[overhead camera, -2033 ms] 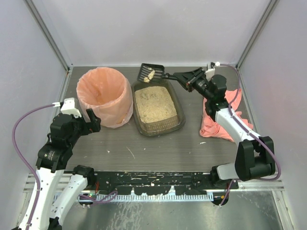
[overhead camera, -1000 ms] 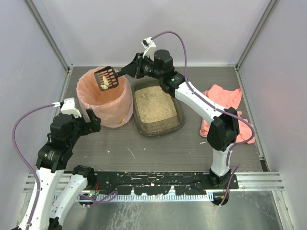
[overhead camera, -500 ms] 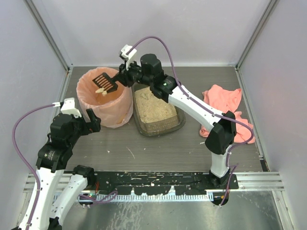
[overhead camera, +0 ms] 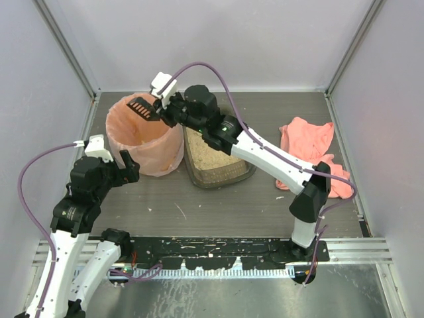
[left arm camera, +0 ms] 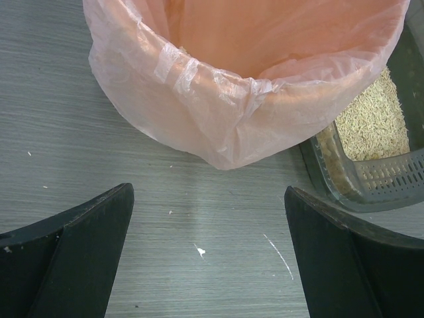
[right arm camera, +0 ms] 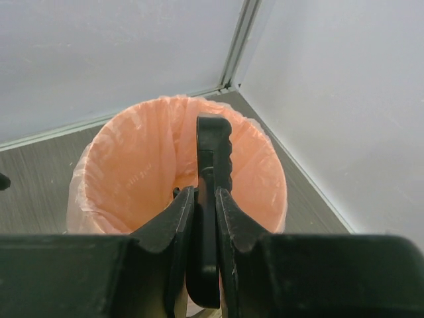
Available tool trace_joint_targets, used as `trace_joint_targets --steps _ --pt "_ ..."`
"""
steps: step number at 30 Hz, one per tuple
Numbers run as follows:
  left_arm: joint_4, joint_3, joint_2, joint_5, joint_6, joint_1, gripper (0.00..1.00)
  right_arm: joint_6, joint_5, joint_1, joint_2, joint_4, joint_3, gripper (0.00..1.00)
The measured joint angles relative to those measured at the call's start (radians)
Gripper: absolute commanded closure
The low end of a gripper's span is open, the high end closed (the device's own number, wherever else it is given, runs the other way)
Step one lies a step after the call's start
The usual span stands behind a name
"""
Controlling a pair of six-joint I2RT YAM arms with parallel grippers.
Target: Clean the litter box
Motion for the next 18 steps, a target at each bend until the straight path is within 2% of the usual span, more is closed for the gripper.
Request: trace_joint_targets --steps 7,14,18 --pt "0.000 0.000 0.000 0.000 0.000 0.000 0.02 0.060 0.051 0.005 -0.065 0.043 -0.044 0.99" --pt "0.000 0.000 0.000 0.000 0.000 0.000 0.02 0.315 0.048 -0.053 -0.165 0.122 -0.142 0.99" --pt "0.000 0.000 0.000 0.000 0.000 0.001 0.02 0.491 0.016 -0.149 -0.246 0.165 -0.223 0.99"
